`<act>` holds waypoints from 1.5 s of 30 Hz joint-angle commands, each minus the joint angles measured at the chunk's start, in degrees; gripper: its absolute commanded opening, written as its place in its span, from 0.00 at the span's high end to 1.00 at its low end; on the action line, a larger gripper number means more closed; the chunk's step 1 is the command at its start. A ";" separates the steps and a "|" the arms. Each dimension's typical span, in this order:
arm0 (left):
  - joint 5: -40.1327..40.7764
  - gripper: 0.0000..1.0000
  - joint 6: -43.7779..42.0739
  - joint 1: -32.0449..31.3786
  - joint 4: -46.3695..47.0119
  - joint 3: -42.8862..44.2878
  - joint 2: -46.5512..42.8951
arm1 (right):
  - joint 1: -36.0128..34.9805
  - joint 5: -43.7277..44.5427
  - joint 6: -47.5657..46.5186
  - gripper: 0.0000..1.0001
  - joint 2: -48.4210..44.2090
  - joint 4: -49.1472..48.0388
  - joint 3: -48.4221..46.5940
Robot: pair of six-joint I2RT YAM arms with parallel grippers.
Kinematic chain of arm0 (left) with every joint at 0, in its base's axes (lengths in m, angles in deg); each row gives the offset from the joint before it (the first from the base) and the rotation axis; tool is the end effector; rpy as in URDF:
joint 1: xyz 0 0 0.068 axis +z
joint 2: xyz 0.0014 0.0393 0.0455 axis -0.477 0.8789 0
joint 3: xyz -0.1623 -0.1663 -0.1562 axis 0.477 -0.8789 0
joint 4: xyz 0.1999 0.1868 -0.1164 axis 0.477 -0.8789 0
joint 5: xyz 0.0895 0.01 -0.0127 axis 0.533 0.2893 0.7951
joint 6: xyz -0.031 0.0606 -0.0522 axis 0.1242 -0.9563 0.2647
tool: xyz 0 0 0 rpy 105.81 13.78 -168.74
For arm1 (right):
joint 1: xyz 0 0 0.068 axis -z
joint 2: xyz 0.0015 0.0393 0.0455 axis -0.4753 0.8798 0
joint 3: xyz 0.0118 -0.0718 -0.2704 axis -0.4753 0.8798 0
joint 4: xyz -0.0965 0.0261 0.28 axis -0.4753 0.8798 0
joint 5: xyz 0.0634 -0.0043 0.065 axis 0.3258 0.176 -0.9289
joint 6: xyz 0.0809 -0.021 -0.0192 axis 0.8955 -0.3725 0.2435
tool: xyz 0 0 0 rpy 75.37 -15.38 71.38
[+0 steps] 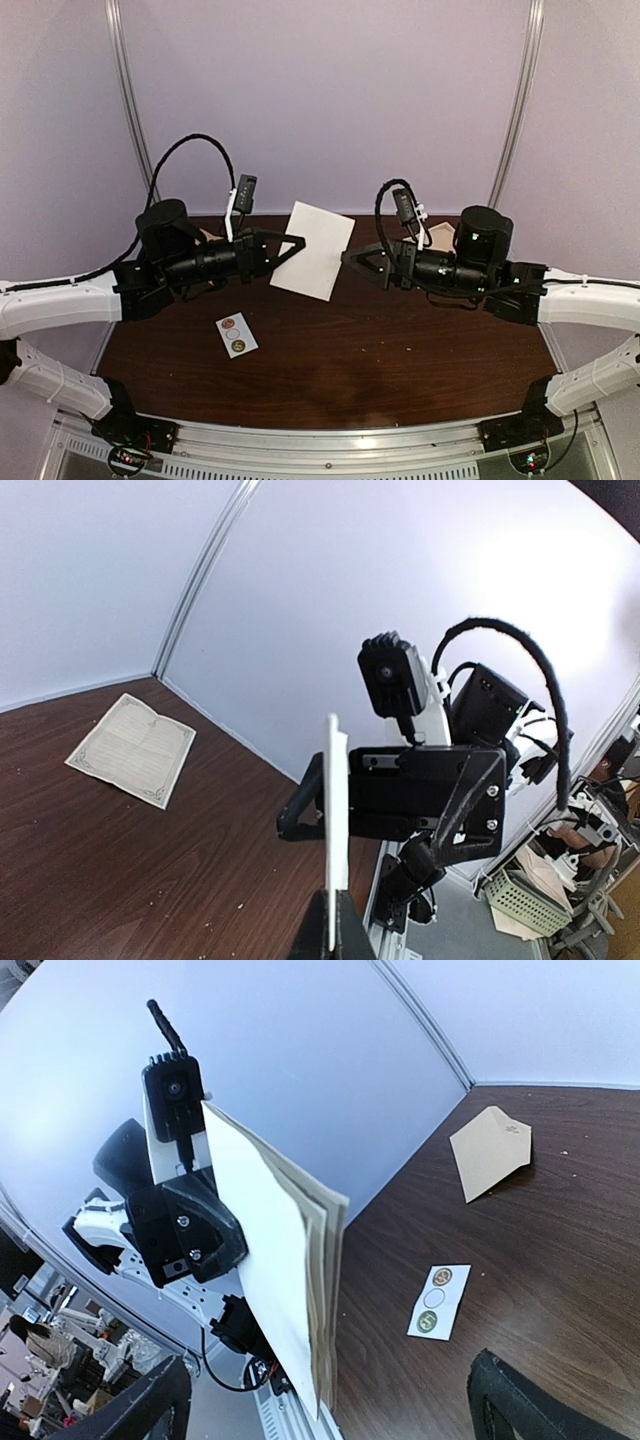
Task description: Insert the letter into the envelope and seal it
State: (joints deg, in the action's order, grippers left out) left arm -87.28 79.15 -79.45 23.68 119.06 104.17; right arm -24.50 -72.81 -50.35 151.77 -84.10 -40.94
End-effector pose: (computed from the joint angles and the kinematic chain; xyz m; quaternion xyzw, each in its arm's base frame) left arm 0.1988 -0.2923 0.3256 0.2203 0.6645 -0.5904 0.4017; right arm 0.1825 0.2920 0.3187 -0.2274 0.6987 0.5806 0.3508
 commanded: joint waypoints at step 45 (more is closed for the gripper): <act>49.15 0.05 -26.40 13.03 -45.20 23.34 24.48 | 0.40 18.91 3.76 1.00 -1.24 2.79 -0.86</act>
State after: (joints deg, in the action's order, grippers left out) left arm -45.36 60.75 -68.54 -17.50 138.60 123.84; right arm -24.35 -55.95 -47.88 152.25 -81.81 -43.52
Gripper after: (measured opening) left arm 0.948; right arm 0.004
